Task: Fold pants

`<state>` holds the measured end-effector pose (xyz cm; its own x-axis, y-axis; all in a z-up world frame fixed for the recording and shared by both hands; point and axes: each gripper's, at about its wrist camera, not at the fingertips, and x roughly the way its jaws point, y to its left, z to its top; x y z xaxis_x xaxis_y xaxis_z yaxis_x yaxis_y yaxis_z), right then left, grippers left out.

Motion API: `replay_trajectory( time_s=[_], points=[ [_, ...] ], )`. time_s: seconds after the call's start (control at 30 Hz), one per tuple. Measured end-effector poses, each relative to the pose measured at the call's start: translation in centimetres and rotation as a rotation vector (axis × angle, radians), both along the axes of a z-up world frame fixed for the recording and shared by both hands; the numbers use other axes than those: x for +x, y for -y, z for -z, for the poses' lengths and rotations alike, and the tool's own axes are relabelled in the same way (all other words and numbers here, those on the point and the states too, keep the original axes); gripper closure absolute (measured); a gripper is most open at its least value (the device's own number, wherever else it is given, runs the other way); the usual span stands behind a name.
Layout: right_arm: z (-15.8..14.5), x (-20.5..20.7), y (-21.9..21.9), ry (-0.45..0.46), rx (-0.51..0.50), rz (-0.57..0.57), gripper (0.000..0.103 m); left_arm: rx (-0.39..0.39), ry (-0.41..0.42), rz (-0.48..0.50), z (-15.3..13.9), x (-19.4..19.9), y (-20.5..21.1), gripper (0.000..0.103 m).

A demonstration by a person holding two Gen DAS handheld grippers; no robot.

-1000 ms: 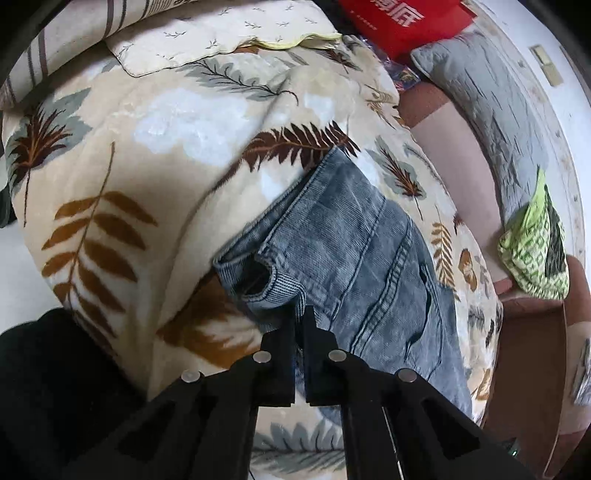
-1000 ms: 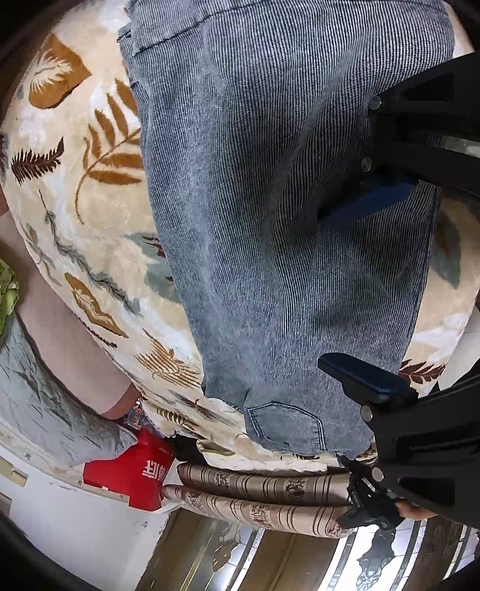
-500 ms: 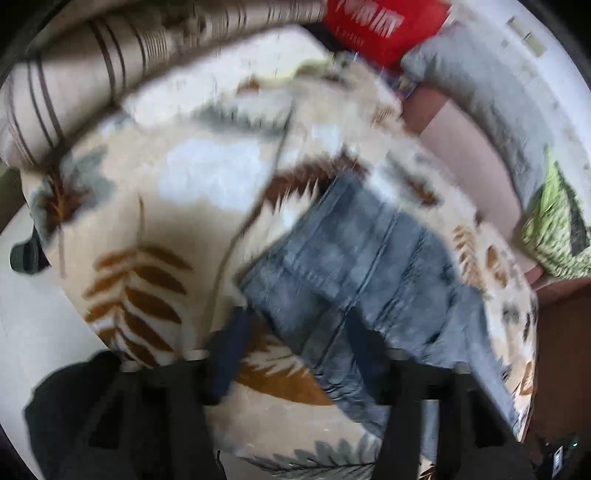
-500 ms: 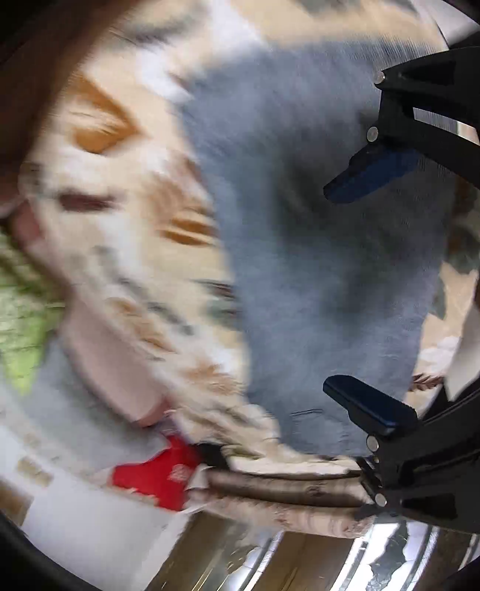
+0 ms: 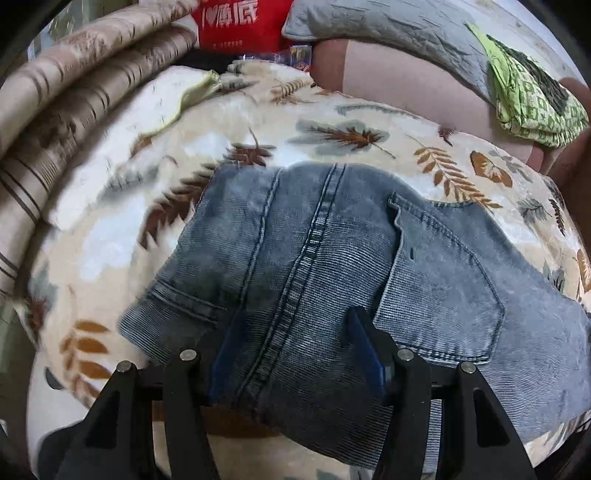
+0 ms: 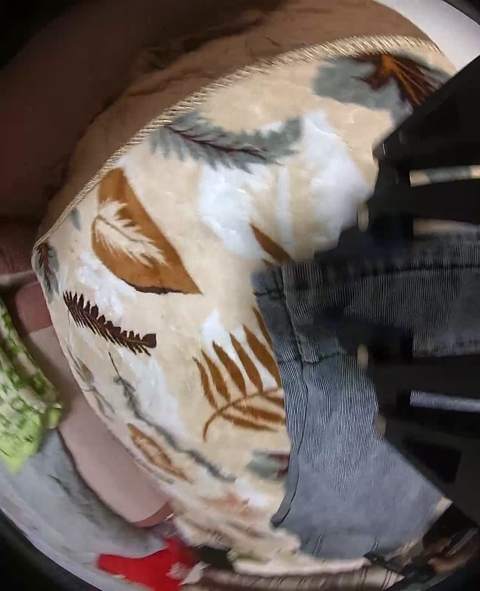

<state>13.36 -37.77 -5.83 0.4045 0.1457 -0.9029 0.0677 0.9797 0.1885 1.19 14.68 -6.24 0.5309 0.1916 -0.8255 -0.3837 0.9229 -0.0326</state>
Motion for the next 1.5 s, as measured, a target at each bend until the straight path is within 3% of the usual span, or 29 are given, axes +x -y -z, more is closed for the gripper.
replay_trajectory(
  time_s=[0.13,0.23,0.27,0.3,0.33,0.37,0.4,0.5,0.53,0.6,0.63,0.67,0.73,0.83,0.87,0.93,0.97,1.0,1.03,1.13,1.2,1.3,1.33,1.37,1.4,1.5],
  points=[
    [-3.7,-0.7,-1.1,0.152,-0.108,-0.02,0.082,0.001,0.019,0.009,0.1,-0.1,-0.2,0.042],
    [-1.8,0.5,-1.4,0.122,-0.13,-0.003,0.081,0.007,0.024,0.005,0.0,-0.2,-0.1,0.042],
    [0.7,1.3,-1.3,0.036,-0.124,-0.002,0.076,0.006,0.022,0.005,-0.1,-0.2,-0.1,0.042],
    [1.5,1.3,-1.2,0.024,-0.118,0.0,0.073,0.0,0.028,0.003,-0.5,-0.4,-0.1,0.042],
    [0.9,0.7,-1.2,0.066,-0.135,0.008,0.066,-0.007,0.042,-0.002,-1.1,-0.8,0.0,0.042],
    [0.5,0.5,-1.3,0.062,-0.146,0.008,0.042,-0.005,0.085,-0.015,-2.3,-1.3,0.0,0.042],
    [-0.3,-0.1,-1.2,0.063,-0.144,0.007,0.032,0.005,0.116,-0.019,-3.0,-1.5,0.1,0.042],
    [-3.8,-3.1,-1.5,0.173,-0.156,0.023,0.032,0.029,0.182,0.009,-4.3,-1.6,0.8,0.033],
    [-4.7,-4.4,-1.6,0.201,-0.1,0.017,0.032,0.04,0.162,0.017,-3.9,-1.1,1.0,0.031],
    [-5.2,-6.4,-2.2,0.225,0.061,-0.021,0.031,0.067,-0.006,0.019,-0.4,0.8,0.8,0.03],
    [-4.1,-6.9,-2.6,0.193,0.119,-0.042,0.031,0.054,-0.038,0.015,1.1,1.3,0.4,0.028],
    [-2.0,-6.9,-3.0,0.115,0.136,-0.057,0.031,0.082,0.001,0.004,0.9,1.1,0.4,0.026],
    [2.5,-6.3,-3.0,-0.041,0.123,-0.055,0.033,0.067,0.002,0.003,-0.2,1.1,0.5,0.027],
    [-1.4,-6.3,-4.3,0.041,0.033,-0.056,0.034,0.06,0.149,0.008,-2.9,-0.3,0.5,0.027],
    [-3.4,-5.9,-5.4,0.106,0.004,-0.076,0.034,0.081,0.171,0.005,-3.2,-0.5,0.6,0.026],
    [-6.9,-4.4,-9.2,0.183,0.008,-0.165,0.033,0.117,0.102,0.005,-1.8,0.4,0.6,0.025],
    [-7.4,-3.6,-11.2,0.191,0.03,-0.219,0.033,0.113,0.009,-0.001,0.3,1.1,0.3,0.025],
    [-7.9,-2.5,-13.8,0.194,0.062,-0.293,0.033,0.075,-0.016,-0.008,1.6,1.2,-0.1,0.023],
    [-7.8,-1.5,-16.4,0.189,0.088,-0.355,0.033,0.063,0.013,-0.023,1.7,0.8,-0.3,0.022],
    [-6.0,2.7,-24.9,0.126,0.141,-0.521,0.034,0.093,0.016,-0.002,1.1,0.8,-0.1,0.022],
    [-4.1,5.6,-30.3,0.082,0.141,-0.59,0.034,0.036,0.024,-0.021,1.4,0.6,-0.7,0.022],
    [-0.8,8.7,-35.5,0.021,0.1,-0.641,0.034,0.022,0.028,-0.018,1.1,0.7,-1.3,0.021],
    [0.2,9.1,-36.7,-0.005,0.08,-0.662,0.046,0.022,0.029,-0.016,1.1,0.7,-1.4,0.021],
    [1.1,9.2,-37.4,-0.029,0.043,-0.686,0.081,0.025,0.03,-0.014,1.0,0.6,-1.4,0.021],
    [1.8,9.3,-38.3,-0.057,0.008,-0.718,0.095,0.022,0.03,-0.013,1.0,0.6,-1.4,0.021],
    [1.0,8.6,-39.7,0.044,-0.112,-0.758,0.1,0.017,0.032,-0.017,1.0,0.8,-1.3,0.021]
  ],
)
